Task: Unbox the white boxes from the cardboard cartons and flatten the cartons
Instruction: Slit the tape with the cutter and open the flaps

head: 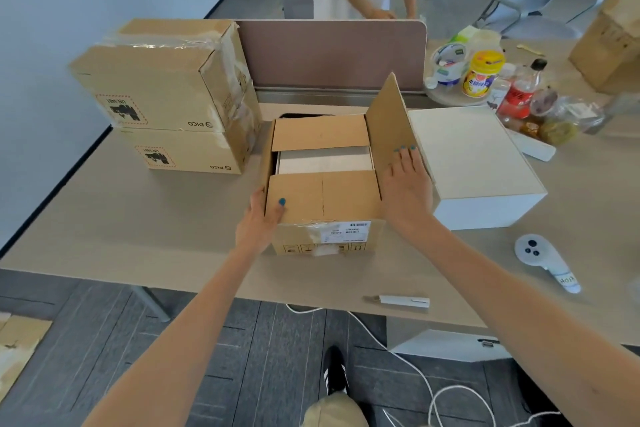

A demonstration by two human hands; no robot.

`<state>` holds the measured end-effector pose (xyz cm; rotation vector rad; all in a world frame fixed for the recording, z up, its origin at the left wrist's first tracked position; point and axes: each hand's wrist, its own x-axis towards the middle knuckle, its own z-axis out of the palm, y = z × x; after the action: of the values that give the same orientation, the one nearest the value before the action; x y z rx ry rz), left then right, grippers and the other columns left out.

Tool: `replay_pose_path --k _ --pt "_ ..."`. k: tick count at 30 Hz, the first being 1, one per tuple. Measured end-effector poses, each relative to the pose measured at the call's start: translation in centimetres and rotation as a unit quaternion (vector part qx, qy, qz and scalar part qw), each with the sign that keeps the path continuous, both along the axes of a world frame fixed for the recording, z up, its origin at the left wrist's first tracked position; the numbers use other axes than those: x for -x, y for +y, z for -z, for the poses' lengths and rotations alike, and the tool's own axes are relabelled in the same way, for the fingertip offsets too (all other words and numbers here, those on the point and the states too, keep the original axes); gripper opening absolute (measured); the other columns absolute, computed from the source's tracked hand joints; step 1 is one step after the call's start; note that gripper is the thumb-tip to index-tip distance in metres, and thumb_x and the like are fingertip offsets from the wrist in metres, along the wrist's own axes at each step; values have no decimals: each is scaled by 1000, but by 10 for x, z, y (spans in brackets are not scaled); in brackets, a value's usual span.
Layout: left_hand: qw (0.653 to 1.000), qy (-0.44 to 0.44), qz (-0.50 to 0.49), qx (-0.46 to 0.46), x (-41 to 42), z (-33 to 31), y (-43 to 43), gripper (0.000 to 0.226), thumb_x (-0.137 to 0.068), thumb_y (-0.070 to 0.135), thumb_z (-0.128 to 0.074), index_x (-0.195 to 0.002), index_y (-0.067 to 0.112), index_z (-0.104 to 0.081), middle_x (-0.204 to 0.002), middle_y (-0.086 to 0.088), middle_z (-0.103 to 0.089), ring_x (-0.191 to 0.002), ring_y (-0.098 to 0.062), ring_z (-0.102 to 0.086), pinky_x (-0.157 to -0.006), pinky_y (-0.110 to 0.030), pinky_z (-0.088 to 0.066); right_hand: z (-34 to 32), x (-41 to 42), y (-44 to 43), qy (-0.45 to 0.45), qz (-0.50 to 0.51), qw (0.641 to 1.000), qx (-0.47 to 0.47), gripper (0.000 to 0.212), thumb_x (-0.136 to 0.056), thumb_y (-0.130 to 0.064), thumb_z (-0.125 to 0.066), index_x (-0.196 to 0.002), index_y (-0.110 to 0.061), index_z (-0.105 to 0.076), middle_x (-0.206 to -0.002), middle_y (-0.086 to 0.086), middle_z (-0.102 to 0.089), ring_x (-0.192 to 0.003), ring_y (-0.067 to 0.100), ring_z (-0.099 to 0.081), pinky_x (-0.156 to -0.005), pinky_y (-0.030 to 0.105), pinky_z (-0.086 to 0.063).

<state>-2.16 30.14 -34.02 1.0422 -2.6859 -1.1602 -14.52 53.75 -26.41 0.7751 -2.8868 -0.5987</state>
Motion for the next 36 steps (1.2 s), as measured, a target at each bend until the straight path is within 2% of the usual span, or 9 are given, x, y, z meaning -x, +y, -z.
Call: replay_pose_path --k 3,9,13,19,25,27,30,33,36 --pt "999 7 -38 -6 2 2 -6 49 -104 45 -38 -147 25 -24 -122 -15 -64 -104 -39 -62 -83 -41 -42 16 -5 4 -50 14 998 30 55 -103 -32 -20 -151 -7 -16 -160 14 -9 -148 32 -2 -120 45 1" --pt "996 52 -63 -20 5 7 -8 46 -106 32 -36 -149 34 -19 -80 -14 -63 -69 -35 -61 -70 -45 -52 49 -19 7 -118 21 984 135 57 -103 -39 -17 -153 -10 -13 -161 8 -8 -148 33 -4 -118 52 -9" --pt "993 82 -76 -24 4 6 -9 50 -106 23 -36 -152 28 -17 -72 -8 -57 -58 -26 -52 -53 -33 -38 67 -24 4 -184 23 955 231 59 -104 -41 -17 -154 -15 -3 -162 3 4 -148 33 1 -118 50 -12" --pt "992 103 -61 -47 3 8 -30 52 -106 22 -37 -152 31 -15 -74 -8 -55 -64 -27 -51 -61 -45 -49 78 -24 -1 -305 -3 852 426 63 -104 -35 -31 -154 -13 0 -162 0 8 -149 20 5 -121 37 -8" --pt "991 111 -32 -69 5 15 -49 48 -105 23 -39 -142 47 -19 -89 -12 -59 -78 -37 -60 -69 -65 -55 82 -8 -12 -397 63 723 561 74 -96 -24 -53 -153 -31 -8 -158 -11 -21 -132 12 -43 -108 43 -40" --pt "990 119 -20 -75 7 15 -54 47 -105 22 -39 -139 50 -22 -90 -12 -58 -77 -33 -58 -68 -67 -54 88 -4 -15 -423 74 672 603 73 -95 -17 -55 -153 -31 -12 -153 -11 -31 -126 11 -49 -107 44 -41" --pt "990 117 -12 -75 13 13 -63 47 -105 22 -39 -133 58 -26 -88 -13 -58 -76 -29 -56 -69 -66 -54 90 3 -23 -435 84 630 638 72 -92 -9 -55 -151 -28 -18 -147 -7 -39 -127 14 -48 -108 45 -41" --pt "994 91 5 -64 19 10 -68 43 -105 26 -38 -137 52 -25 -89 -10 -61 -76 -29 -60 -73 -62 -56 87 7 -30 -428 97 624 647 72 -89 -11 -57 -149 -29 -23 -145 -9 -41 -125 13 -49 -106 46 -42" --pt "998 44 32 -22 20 6 -71 41 -105 38 -38 -138 53 -20 -95 -1 -66 -76 -30 -66 -80 -55 -55 87 7 -33 -383 102 680 617 74 -83 -25 -58 -146 -41 -22 -152 -15 -33 -132 13 -42 -107 48 -39"
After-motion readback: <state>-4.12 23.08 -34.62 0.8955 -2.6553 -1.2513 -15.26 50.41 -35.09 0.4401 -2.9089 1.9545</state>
